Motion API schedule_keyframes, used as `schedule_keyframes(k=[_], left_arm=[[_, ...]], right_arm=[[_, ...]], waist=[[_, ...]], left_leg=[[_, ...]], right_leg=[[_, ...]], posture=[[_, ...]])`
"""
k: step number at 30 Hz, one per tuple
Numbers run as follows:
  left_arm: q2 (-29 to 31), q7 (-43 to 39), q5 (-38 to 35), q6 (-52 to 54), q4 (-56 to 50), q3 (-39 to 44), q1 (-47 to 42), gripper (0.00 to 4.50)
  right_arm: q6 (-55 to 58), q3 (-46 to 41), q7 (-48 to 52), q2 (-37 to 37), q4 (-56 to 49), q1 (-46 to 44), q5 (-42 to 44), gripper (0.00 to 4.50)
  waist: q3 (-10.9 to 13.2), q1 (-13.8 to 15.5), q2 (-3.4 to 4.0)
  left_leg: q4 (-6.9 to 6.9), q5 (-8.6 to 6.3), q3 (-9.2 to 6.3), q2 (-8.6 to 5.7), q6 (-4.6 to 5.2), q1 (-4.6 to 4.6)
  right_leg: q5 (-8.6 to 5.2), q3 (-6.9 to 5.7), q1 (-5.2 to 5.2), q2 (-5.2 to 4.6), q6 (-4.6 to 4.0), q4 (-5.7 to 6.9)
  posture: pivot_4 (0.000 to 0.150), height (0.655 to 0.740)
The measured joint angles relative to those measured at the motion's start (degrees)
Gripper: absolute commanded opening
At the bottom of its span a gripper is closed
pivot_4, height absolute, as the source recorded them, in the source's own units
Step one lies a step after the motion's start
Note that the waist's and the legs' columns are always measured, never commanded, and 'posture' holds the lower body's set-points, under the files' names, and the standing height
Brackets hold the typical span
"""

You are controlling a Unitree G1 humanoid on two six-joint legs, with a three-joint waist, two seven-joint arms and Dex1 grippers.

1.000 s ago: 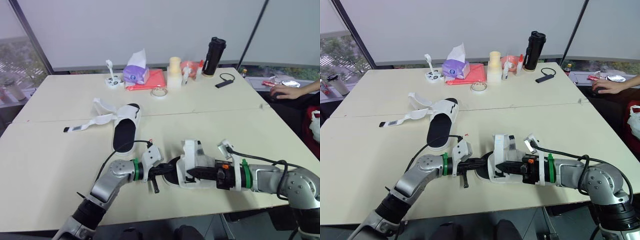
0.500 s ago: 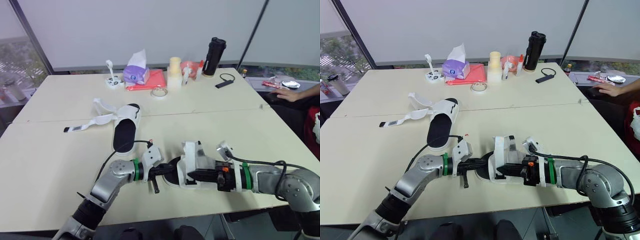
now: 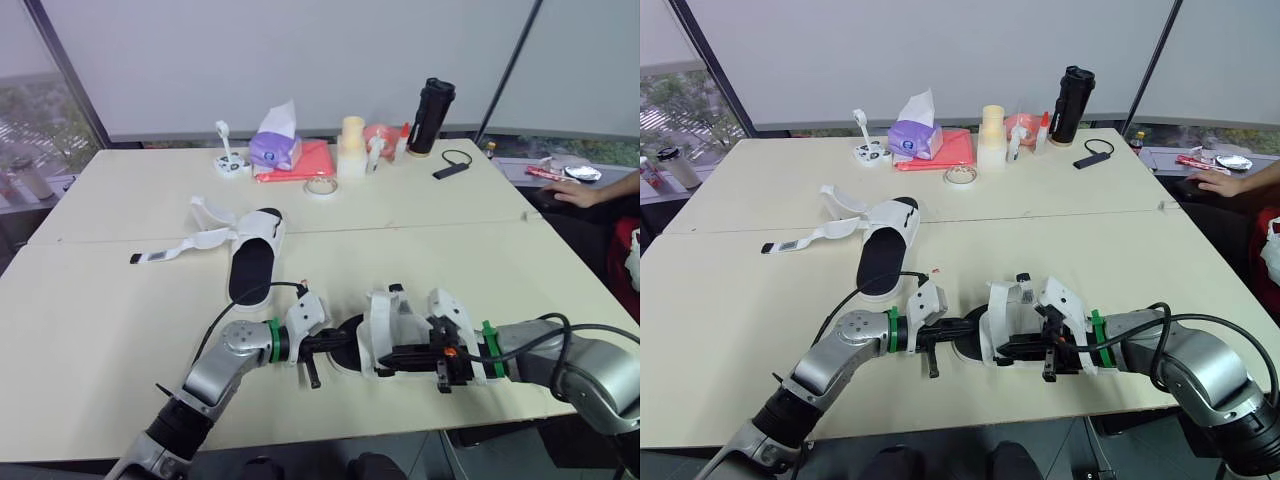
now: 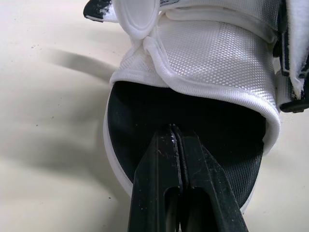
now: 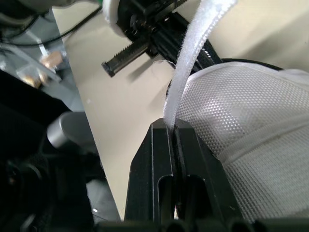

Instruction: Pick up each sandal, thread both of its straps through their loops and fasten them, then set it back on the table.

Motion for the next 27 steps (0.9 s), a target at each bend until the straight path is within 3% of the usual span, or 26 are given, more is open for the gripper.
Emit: schedule_keyframes(k=[1,4,10,16,21,27], left_arm=[[0.00,-0.01,0.00,0.00,0.04,-0.02,-0.03,0.00],[0.00,-0.01,0.00,0.00,0.17,-0.05,-0.13,0.00],[0.00,-0.01,0.00,-0.01,0.41,-0.07,-0.24,0.00],[0.06,-0.20,0.00,-0.03,0.56,0.20,-0.12,0.00],[0.04,-1.01,0.00,-0.15,1.00,0.03,-0.56,0.00],[0.01,-2.06,0.00,-0.34,3.02,0.04,-1.89,0.00]], right_arm=[[-0.83,0.14,0.24,0.00,-0.11,0.19,-0.76,0.05],[-2.30,0.20,0.57,0.01,-0.46,0.74,-2.04,0.92],[0.39,-4.01,-0.88,1.31,-2.07,3.57,0.91,3.87],[10.50,-20.01,-7.86,1.43,-5.30,9.47,11.56,3.87],[15.59,-32.48,-15.99,5.67,-10.75,20.84,24.77,3.87],[14.49,-27.46,-23.54,13.83,-16.67,30.03,27.64,3.87]], waist=[[-0.01,0.00,-0.01],[-0.02,0.01,-0.02],[-0.02,-0.02,-0.04],[-0.05,-0.07,-0.04],[-0.07,0.08,0.00],[-0.13,-0.13,0.13]], left_leg=[[0.00,0.00,0.00,0.00,0.00,0.00],[0.01,0.00,-0.01,0.00,0.00,0.01],[0.05,0.00,0.00,0.00,0.00,0.01],[0.04,0.00,0.00,0.06,0.00,0.03],[-0.01,0.00,-0.03,0.11,0.00,0.00],[0.07,0.00,0.05,0.11,0.00,0.03]], right_leg=[[0.00,0.00,0.01,-0.01,0.00,0.00],[0.00,0.00,0.02,-0.02,0.00,0.00],[0.00,0.02,0.04,-0.09,-0.02,0.01],[0.02,0.09,0.05,-0.06,-0.08,0.03],[0.01,0.09,0.03,0.08,-0.07,0.04],[-0.10,0.09,0.04,0.03,0.08,0.04]], posture=[[0.150,0.7400],[0.150,0.7400],[0.150,0.7400],[0.150,0.7400],[0.150,0.7400],[0.150,0.7400]])
